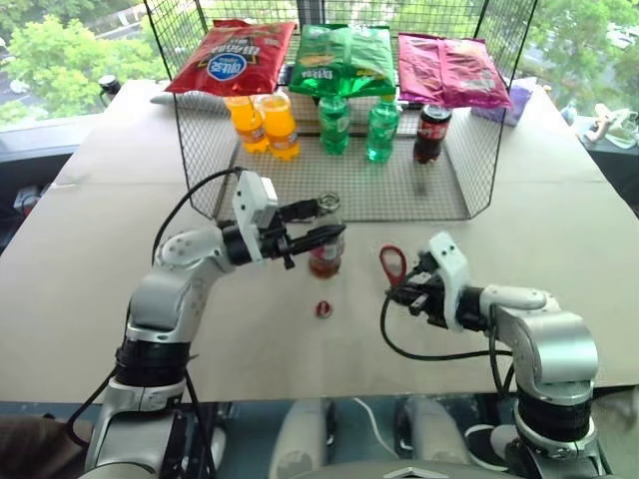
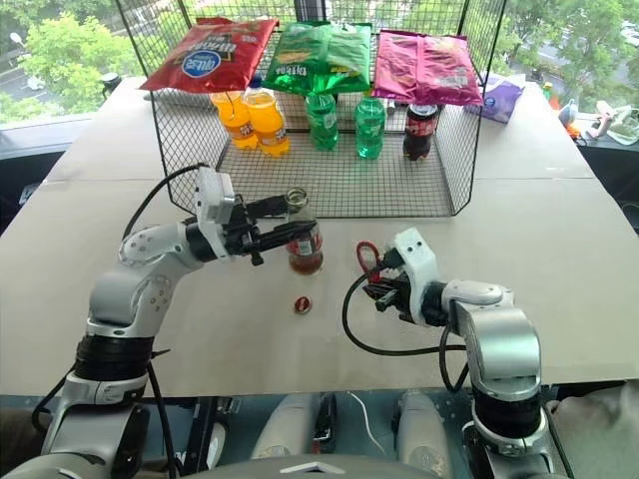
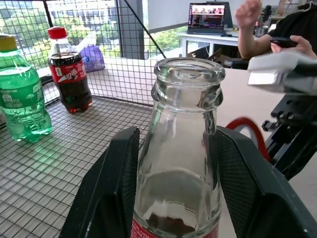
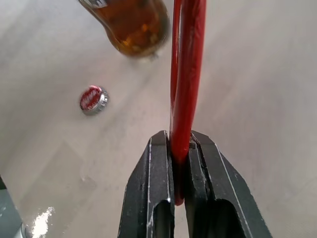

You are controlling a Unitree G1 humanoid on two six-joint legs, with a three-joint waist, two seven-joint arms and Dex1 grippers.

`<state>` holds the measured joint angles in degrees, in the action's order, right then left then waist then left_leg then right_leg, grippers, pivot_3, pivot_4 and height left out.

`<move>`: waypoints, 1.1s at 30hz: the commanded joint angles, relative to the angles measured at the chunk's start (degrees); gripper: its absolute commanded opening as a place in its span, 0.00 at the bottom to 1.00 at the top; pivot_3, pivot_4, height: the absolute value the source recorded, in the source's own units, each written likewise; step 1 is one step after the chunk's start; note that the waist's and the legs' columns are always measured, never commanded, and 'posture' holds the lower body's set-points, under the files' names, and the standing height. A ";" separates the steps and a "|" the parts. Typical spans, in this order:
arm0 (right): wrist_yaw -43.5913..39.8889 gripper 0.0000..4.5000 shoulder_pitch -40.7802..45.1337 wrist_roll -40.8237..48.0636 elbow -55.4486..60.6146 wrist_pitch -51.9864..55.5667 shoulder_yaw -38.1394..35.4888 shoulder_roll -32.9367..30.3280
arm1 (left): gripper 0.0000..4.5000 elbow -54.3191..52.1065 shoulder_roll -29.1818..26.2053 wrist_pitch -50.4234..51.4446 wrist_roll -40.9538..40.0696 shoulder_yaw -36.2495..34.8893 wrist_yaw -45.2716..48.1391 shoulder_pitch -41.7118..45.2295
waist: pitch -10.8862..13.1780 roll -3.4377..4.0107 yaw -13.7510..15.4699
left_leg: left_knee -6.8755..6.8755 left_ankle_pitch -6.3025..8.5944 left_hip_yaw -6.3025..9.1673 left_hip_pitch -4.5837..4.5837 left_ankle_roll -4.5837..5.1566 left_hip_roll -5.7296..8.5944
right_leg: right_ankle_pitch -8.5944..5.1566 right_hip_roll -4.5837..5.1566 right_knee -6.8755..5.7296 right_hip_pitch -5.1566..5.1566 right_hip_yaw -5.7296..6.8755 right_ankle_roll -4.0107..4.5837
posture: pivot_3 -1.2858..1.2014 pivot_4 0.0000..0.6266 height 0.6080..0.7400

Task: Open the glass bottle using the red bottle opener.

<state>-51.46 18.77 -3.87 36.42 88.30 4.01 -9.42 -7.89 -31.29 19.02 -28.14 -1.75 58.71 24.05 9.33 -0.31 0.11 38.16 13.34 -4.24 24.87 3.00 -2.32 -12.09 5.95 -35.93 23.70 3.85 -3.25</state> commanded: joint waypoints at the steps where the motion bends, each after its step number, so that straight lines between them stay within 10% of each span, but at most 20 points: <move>1: 3.18 0.19 -0.10 3.94 -6.94 -0.46 -0.86 -1.50 | 0.47 0.68 -0.54 -0.44 1.10 1.38 0.74 -1.65 | -0.02 0.00 -0.15 | 0.00 -0.01 0.00 0.02 0.01 0.02 | 0.01 0.00 0.01 0.00 0.00 0.02 | 0.52 0.24 1.00; 11: 7.72 0.99 1.26 13.19 -1.50 0.99 -6.66 -6.19 | 0.47 -0.70 -0.49 -0.28 0.69 1.19 -1.04 -2.45 | -0.07 -0.06 0.14 | 0.02 0.01 0.03 -0.02 0.02 0.04 | -0.07 0.11 0.03 -0.08 0.02 -0.14 | 0.52 0.24 1.00; 27: 17.66 0.99 3.80 21.81 7.21 -13.88 -10.79 -1.78 | 0.47 1.99 -1.78 -1.50 -1.38 -1.47 0.43 -3.51 | -0.01 0.04 0.41 | -0.06 -0.13 -0.02 0.06 0.27 0.00 | -0.11 0.01 0.06 0.04 0.01 -0.18 | 0.52 0.24 1.00; 33: 18.92 1.00 4.34 24.95 7.86 -17.52 -8.82 -2.75 | 0.99 0.31 -1.34 0.12 -1.63 -0.83 -0.49 -2.88 | 0.16 0.09 0.23 | -0.06 -0.14 0.02 0.21 0.27 0.00 | -0.03 -0.05 0.06 0.13 0.02 -0.06 | 0.52 0.24 1.00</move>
<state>-33.12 22.16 19.54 41.94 72.94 -5.14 -11.50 -5.38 -32.41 18.89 -29.42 -1.98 58.60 20.16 9.50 -0.21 0.34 38.10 13.20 -4.24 25.09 3.27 -2.31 -12.09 5.91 -35.88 23.84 3.87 -3.25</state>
